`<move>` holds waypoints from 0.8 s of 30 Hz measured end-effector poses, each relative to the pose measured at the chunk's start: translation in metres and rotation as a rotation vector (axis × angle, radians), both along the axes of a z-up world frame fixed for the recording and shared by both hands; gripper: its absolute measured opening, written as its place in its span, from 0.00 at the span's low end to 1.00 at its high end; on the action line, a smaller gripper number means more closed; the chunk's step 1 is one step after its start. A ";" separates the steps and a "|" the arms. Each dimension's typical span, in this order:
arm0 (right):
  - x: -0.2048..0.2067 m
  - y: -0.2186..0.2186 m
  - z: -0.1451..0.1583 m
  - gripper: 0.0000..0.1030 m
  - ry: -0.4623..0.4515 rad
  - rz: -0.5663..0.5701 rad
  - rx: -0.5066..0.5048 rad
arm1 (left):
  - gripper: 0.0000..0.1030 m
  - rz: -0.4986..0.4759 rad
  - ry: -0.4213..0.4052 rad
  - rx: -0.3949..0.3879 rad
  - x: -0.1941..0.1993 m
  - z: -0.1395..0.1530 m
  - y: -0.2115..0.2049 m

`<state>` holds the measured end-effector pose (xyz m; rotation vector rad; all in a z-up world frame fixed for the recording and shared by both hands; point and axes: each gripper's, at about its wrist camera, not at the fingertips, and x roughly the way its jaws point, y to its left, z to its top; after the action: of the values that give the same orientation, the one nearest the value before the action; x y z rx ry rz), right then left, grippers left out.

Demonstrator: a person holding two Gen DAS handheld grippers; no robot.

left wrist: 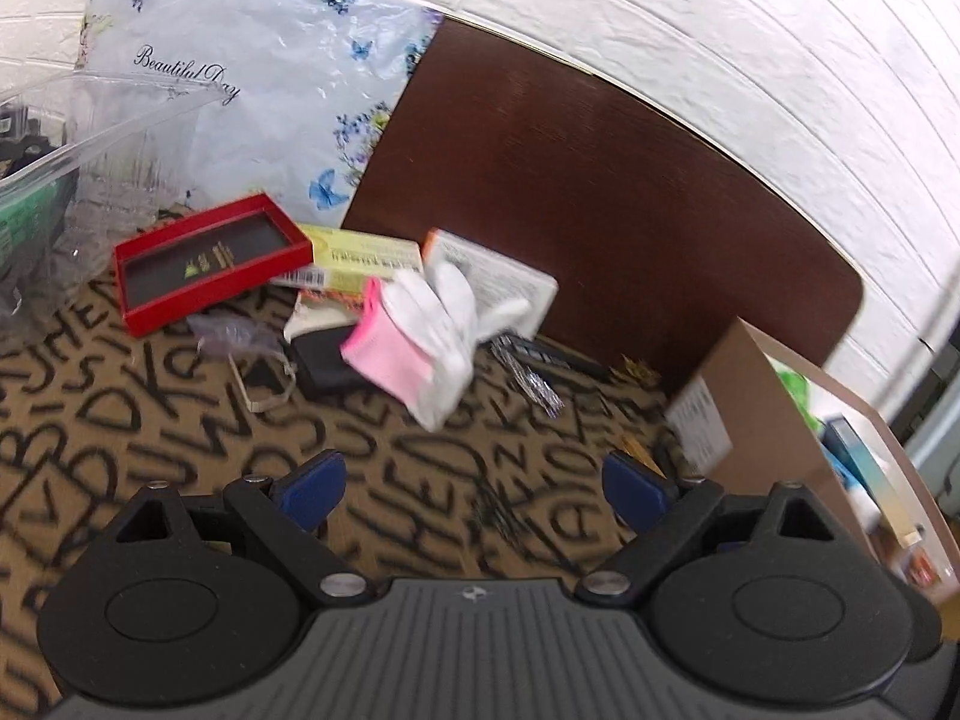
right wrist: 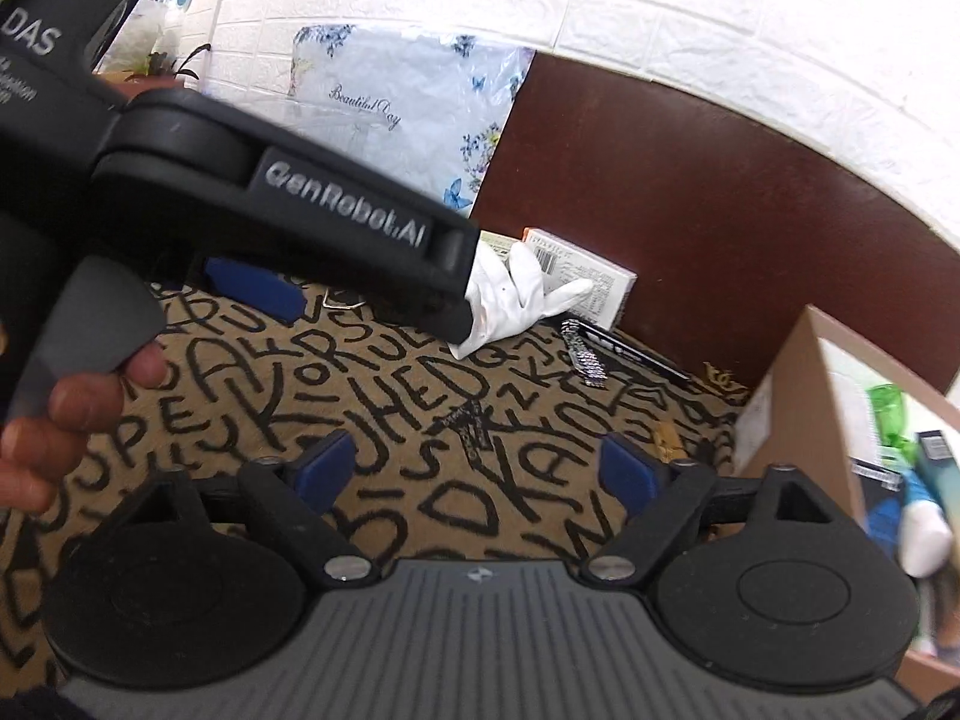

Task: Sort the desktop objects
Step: 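Withdraw the left gripper from the cardboard box toward the white glove, then close the left gripper on the white-and-pink glove fingertip and lift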

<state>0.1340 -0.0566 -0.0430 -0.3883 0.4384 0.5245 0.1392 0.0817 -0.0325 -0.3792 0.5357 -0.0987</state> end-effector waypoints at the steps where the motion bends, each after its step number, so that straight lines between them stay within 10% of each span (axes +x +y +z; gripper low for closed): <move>1: 0.003 0.003 -0.002 0.80 0.007 -0.002 0.004 | 0.91 0.002 -0.002 0.004 0.008 -0.001 0.001; 12: 0.039 0.017 -0.022 0.76 0.064 -0.026 0.012 | 0.68 0.007 0.022 0.031 0.079 -0.021 0.004; 15: 0.041 0.017 -0.027 0.76 0.076 -0.028 0.012 | 0.52 -0.007 0.039 0.022 0.091 -0.026 0.003; 18: 0.043 0.015 -0.030 0.76 0.088 -0.036 0.015 | 0.11 -0.039 0.070 0.018 0.100 -0.032 0.001; 24: 0.040 0.010 -0.026 0.76 0.081 -0.037 0.030 | 0.02 -0.131 0.066 0.018 0.078 -0.026 -0.003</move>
<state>0.1741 -0.0470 -0.0690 -0.3300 0.5145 0.5120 0.2175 0.0783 -0.0589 -0.3304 0.6257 -0.2081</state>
